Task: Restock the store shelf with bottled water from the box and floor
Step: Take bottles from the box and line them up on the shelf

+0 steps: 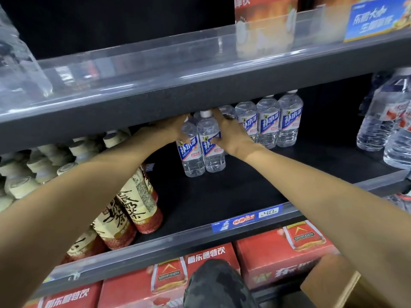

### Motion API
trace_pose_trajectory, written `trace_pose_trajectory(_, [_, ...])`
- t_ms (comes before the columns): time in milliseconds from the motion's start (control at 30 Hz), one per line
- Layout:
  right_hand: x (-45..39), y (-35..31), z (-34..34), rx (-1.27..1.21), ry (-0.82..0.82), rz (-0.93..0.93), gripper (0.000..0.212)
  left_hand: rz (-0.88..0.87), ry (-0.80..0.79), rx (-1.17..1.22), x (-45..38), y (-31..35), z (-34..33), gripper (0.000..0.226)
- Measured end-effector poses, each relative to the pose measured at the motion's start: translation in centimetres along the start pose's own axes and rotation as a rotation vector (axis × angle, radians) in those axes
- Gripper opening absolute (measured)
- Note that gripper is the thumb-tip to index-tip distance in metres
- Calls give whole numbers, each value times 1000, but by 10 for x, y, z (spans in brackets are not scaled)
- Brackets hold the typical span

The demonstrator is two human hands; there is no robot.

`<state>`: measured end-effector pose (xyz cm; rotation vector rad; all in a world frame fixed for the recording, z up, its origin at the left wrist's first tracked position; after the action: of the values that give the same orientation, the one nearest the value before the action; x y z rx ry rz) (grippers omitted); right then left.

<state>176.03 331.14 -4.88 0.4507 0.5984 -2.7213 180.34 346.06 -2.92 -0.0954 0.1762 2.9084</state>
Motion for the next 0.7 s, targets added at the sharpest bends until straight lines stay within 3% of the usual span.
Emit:
trace_pose_trajectory(233, [4, -4, -3, 16, -26, 14, 92, -35, 59, -68, 17, 7, 10, 70])
trace_pose_trajectory(433, [31, -8, 0, 78, -76, 43, 85, -104, 156, -275, 46, 39, 21, 76])
trace_pose_trajectory(700, [74, -6, 37, 203, -91, 32, 64, -128, 182, -342, 83, 80, 26, 67])
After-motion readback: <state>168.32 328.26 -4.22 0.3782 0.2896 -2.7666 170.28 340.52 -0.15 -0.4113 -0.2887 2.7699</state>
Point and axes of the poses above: each hand's wrist, its own x-axis away from the middle knuckle, its own z-axis out of the back of the hand, y = z × x, the point moved 9 cm from there along -x, towards the middle knuckle, and after that the axes turned 7 degrees about z, right-handed, at the moved point
